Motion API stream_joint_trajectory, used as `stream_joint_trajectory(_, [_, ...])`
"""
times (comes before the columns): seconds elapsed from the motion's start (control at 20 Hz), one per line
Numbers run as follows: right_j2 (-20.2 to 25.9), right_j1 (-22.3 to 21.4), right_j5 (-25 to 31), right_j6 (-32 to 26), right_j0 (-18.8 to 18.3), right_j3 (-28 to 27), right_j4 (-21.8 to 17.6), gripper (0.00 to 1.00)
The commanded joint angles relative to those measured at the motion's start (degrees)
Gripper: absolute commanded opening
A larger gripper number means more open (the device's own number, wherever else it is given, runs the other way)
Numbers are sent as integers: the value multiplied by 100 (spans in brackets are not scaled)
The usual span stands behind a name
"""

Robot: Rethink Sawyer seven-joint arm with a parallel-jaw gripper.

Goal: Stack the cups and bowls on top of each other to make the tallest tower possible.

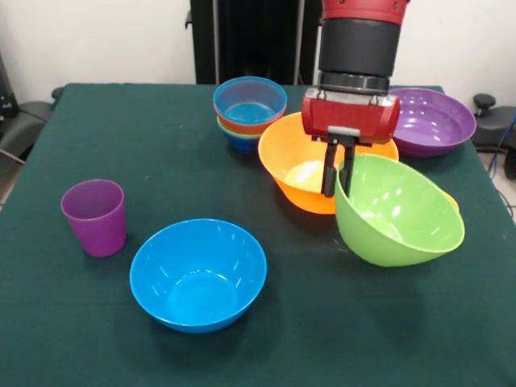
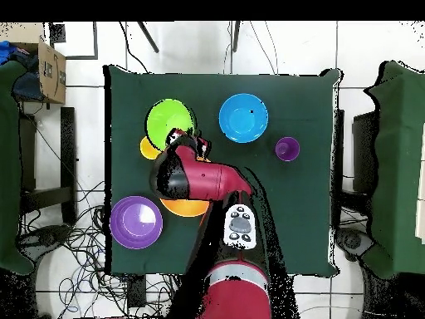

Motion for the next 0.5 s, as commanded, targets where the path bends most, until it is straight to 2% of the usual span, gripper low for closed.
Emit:
stream_joint_trajectory(0.05, [662,-484,1245,282,-197,315,-26,0])
stream_joint_trajectory(0.5, [1035,-1249,1760,90,-723,959,-100,0])
